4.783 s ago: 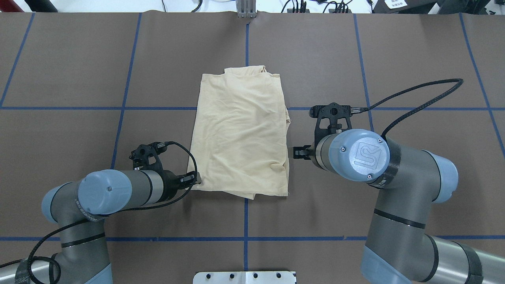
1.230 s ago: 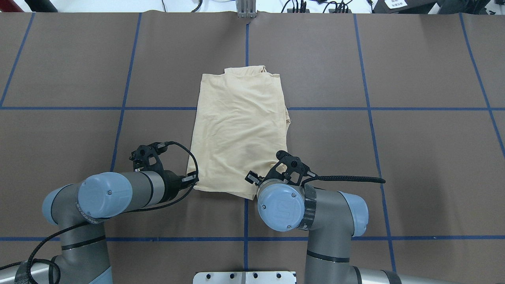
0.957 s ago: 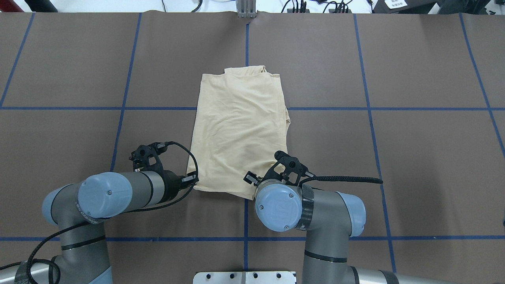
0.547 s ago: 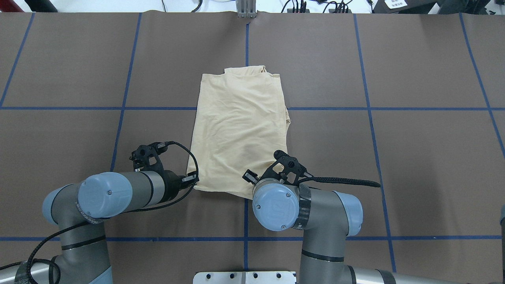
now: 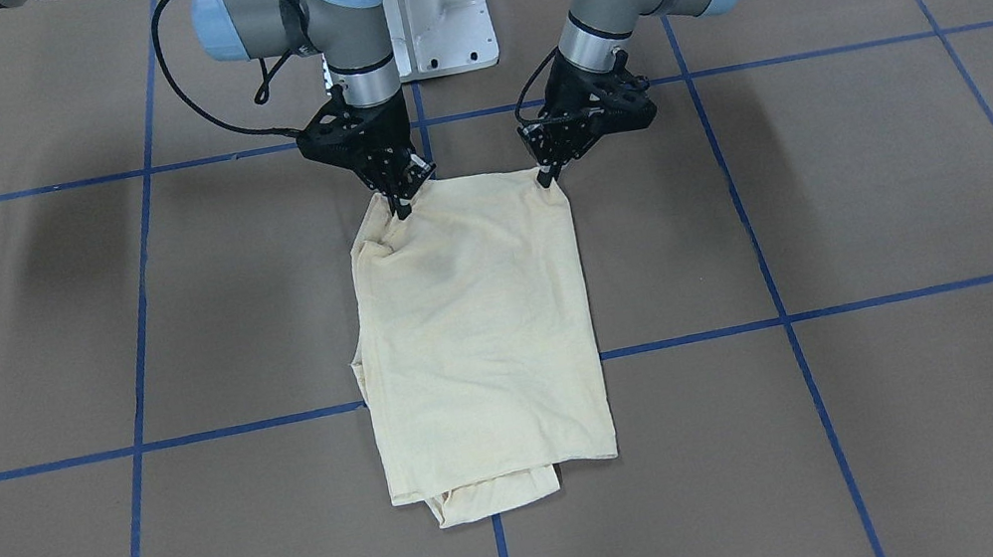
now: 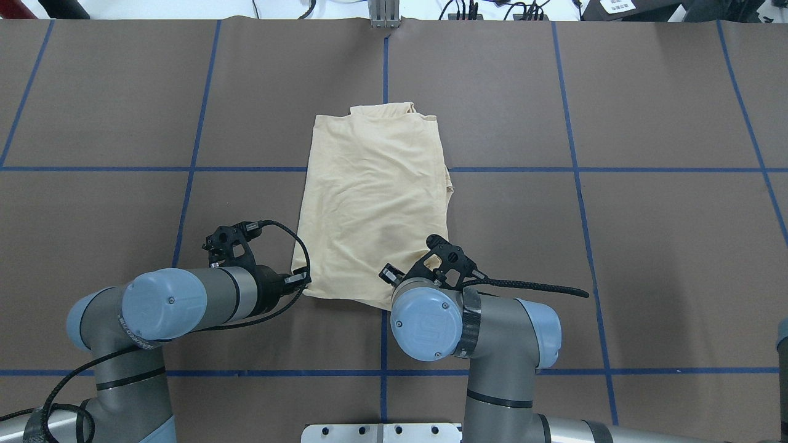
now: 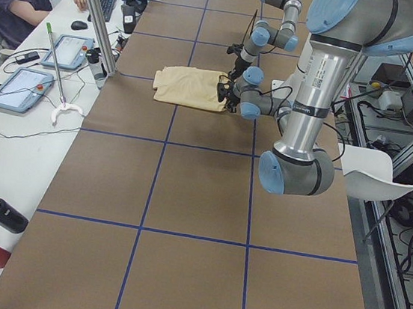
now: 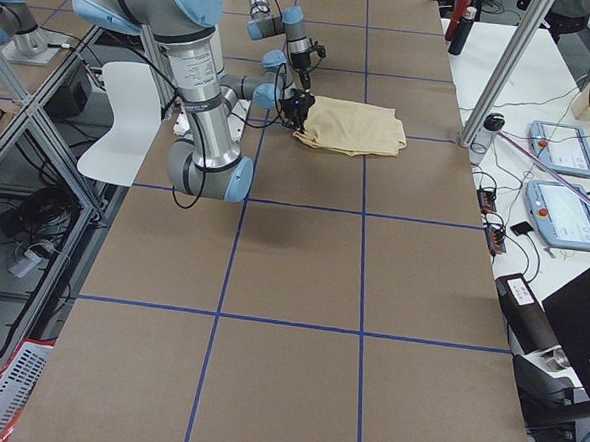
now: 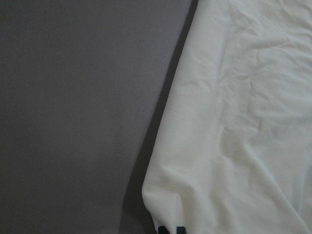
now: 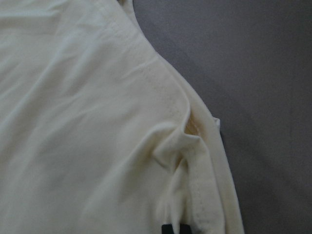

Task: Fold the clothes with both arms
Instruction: 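Push both grippers along the shirt's sides farther from the robot, compacting it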

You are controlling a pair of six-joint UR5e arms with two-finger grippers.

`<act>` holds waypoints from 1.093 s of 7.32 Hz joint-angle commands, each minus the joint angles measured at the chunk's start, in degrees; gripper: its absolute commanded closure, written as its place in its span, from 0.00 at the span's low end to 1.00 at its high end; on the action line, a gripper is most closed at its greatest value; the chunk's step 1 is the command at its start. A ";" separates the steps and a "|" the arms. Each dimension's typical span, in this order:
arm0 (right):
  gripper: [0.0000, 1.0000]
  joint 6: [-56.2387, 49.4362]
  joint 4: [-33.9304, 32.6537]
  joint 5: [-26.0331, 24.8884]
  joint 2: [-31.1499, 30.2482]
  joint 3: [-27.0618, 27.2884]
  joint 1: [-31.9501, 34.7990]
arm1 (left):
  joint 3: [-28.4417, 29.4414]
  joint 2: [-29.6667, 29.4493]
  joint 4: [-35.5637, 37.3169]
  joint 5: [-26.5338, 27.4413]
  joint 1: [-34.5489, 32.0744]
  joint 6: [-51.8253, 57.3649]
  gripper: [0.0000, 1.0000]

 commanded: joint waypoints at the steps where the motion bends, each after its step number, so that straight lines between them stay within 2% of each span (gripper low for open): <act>1: 1.00 0.16 0.04 -0.03 -0.18 1.16 0.56 | -2.33 0.10 0.09 -0.35 0.00 0.06 1.00; 3: 1.00 -0.28 -0.66 0.15 -2.80 6.93 1.26 | -3.93 0.19 0.18 -0.44 0.00 0.07 1.00; 4: 1.00 -0.28 -0.84 0.15 -5.25 10.88 1.18 | -6.81 0.62 0.26 -0.61 0.09 -0.02 1.00; 5: 1.00 0.15 -5.54 0.15 -6.15 16.41 -1.00 | -10.23 1.24 0.87 -0.62 0.44 -0.37 1.00; 6: 1.00 1.64 -13.77 -0.03 -6.16 24.03 -4.41 | -14.61 1.51 3.58 -0.62 2.96 -2.37 1.00; 7: 1.00 4.17 -19.50 -1.59 -6.07 29.15 -7.75 | -19.96 1.51 8.21 -0.44 5.86 -5.01 1.00; 8: 1.00 4.29 -20.60 -2.65 -5.90 30.25 -8.83 | -23.85 1.42 12.44 -0.44 7.63 -5.90 1.00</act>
